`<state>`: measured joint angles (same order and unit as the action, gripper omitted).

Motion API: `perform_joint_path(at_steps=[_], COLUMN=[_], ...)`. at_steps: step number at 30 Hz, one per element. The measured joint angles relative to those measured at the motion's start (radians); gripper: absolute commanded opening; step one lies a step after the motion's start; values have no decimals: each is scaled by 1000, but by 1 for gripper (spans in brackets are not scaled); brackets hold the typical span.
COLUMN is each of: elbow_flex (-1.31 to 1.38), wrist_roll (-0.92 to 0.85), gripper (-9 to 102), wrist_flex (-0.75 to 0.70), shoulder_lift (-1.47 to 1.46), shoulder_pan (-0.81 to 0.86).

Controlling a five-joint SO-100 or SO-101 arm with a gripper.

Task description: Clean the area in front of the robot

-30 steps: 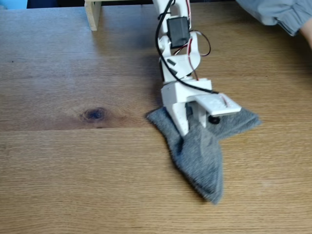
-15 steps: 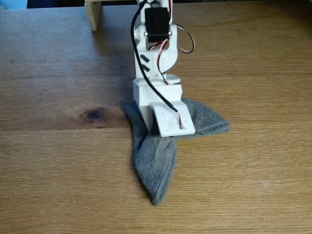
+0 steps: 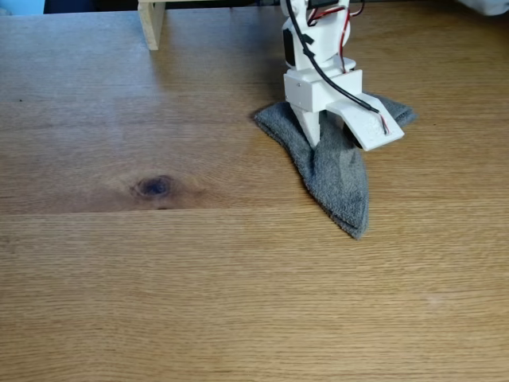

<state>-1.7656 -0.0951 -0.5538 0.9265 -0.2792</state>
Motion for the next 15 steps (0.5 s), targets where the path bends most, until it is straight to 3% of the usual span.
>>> perform_joint_path(at_steps=[8, 11, 15], elbow_flex=[61, 218, 483], wrist_roll=[-110, -137, -137], gripper=[0, 0, 0], wrist_flex=[442, 480, 394], shoulder_lift=[-235, -344, -463], shoulder_pan=[124, 175, 241])
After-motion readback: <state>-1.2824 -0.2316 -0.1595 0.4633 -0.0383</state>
